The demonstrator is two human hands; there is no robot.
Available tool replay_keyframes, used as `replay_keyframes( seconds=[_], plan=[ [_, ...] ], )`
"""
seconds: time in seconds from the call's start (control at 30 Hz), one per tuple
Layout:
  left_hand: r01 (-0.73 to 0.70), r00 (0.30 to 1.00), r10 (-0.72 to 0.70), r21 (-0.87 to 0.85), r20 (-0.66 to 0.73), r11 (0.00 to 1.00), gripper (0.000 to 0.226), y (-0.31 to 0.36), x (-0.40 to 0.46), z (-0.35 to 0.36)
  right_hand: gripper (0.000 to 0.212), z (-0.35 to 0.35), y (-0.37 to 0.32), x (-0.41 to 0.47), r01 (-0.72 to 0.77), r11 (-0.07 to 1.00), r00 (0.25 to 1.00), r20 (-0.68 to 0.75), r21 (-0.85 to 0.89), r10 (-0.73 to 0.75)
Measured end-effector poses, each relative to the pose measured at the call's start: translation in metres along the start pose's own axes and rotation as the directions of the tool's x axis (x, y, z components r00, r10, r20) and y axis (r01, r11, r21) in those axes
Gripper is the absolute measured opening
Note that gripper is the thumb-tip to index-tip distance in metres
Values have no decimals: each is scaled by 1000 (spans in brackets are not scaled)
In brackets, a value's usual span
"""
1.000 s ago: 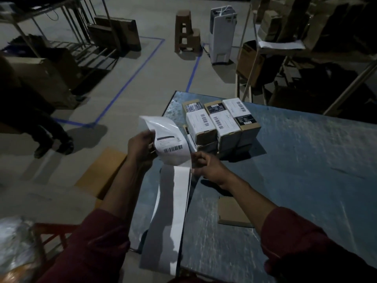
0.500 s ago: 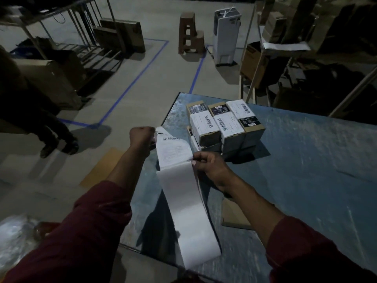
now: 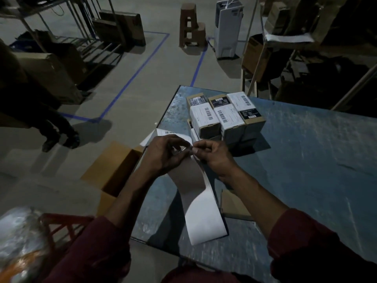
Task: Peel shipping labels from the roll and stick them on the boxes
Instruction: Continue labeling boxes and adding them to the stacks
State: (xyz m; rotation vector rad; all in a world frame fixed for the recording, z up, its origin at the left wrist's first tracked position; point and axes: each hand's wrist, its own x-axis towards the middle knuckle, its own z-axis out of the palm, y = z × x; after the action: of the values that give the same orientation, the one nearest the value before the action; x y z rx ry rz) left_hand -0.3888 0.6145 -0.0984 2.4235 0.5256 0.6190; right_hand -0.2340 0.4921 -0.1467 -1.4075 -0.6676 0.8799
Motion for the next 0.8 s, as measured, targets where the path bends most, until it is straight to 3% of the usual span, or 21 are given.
replay_keyframes(
  seconds=[0.23, 0.5, 0.6, 0.67, 0.73, 0.8],
  plan=[
    [-81, 997, 79, 93, 23, 992, 11, -1, 3, -11, 25, 3, 6, -1, -18, 1000, 997, 80, -22, 19],
    [-31, 999, 32, 74, -15, 997, 12, -4, 6, -4, 37, 6, 6, -2, 1, 997, 999, 38, -74, 2],
    [117, 990, -118, -11, -73, 993, 6, -8, 9, -1, 26, 7, 9, -2, 17, 992, 999, -39, -126, -22],
    [256, 954, -277, -170, -111, 952, 4, -14, 15, -1, 23, 6, 12, -2, 10, 989, 997, -79, -150, -22],
    [395, 878, -471, -427, -85, 813, 10, -22, 20, -3, 22, 4, 14, -1, -5, 986, 994, -109, -164, -13],
    [482, 795, -606, -581, -25, 656, 19, -30, 24, -6, 17, 5, 16, 3, -19, 982, 993, -120, -190, -4]
  ],
)
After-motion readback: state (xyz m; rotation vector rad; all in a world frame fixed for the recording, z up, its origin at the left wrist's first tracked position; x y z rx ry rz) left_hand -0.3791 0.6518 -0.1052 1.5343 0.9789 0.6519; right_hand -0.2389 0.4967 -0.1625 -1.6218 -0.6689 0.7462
